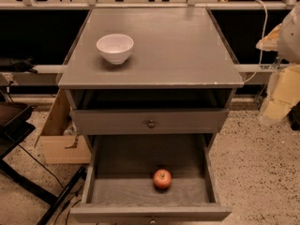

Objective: Pick apple from middle drawer and place on counter

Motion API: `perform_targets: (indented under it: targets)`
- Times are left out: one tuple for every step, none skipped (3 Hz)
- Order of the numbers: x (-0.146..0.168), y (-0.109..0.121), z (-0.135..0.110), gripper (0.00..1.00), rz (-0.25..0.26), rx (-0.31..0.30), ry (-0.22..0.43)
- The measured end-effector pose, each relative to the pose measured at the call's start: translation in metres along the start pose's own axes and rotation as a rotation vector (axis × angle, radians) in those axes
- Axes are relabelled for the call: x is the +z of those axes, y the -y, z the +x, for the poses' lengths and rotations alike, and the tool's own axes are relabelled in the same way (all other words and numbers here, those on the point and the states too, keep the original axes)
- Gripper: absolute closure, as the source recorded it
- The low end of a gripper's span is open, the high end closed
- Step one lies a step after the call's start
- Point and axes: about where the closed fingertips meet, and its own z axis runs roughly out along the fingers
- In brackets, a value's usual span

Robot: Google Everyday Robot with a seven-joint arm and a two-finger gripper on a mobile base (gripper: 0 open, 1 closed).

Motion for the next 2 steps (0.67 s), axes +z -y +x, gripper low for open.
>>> perform_targets:
  targets:
    - [0.0,0.0,0.0,0.0,0.0,0.0,0.0]
    - [0.047,-0.023,-0.001,0.0,-0.029,0.042,0.093]
